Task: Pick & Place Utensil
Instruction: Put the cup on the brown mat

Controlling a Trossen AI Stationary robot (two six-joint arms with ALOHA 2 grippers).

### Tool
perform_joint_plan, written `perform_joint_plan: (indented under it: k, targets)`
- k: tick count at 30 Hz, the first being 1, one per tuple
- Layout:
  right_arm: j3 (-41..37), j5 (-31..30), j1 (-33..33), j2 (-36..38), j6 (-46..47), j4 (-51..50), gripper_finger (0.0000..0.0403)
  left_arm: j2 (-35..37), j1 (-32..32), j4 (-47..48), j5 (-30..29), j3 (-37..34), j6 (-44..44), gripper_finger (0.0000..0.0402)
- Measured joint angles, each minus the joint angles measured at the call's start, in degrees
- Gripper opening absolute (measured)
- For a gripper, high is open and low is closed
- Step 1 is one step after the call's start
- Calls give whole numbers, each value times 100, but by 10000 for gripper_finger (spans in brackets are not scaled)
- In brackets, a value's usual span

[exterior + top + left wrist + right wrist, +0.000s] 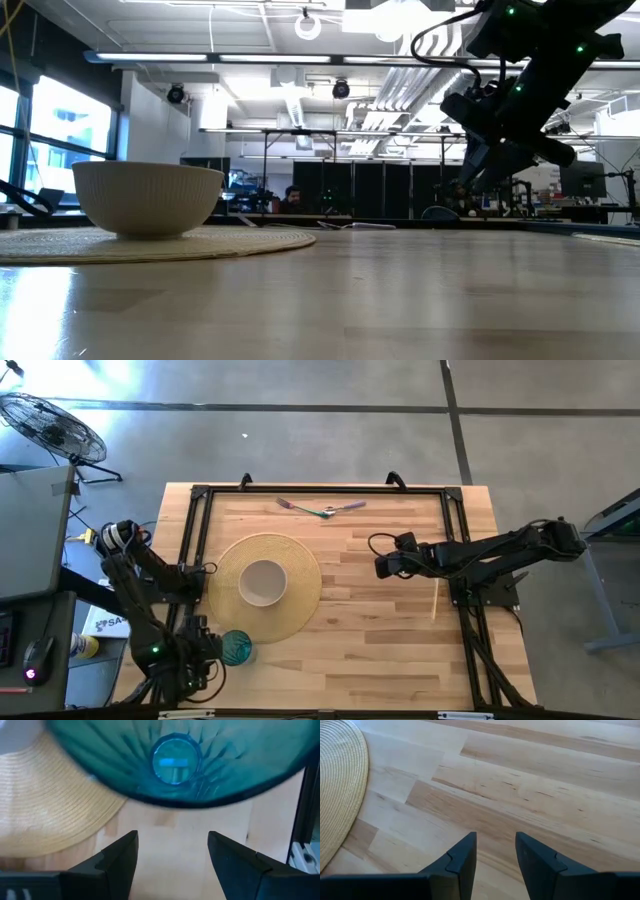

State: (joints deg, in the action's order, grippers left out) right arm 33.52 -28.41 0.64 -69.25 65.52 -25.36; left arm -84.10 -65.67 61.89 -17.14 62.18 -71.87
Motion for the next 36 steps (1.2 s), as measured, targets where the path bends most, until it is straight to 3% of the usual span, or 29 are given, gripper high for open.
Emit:
perform_joint_plan:
  k: [19, 28, 36]
  targets:
    - [0, 363, 0, 0, 2, 2, 129, -41, -271, -1072, -1793, -296, 461, 234]
    - [0, 496, 1, 0, 24, 2, 129, -50, -260, -2273, -1885, -1028, 730, 234]
    - [0, 487, -1, 0, 63, 4, 129, -50, -259, -2685, -2377, -1096, 1140, 234]
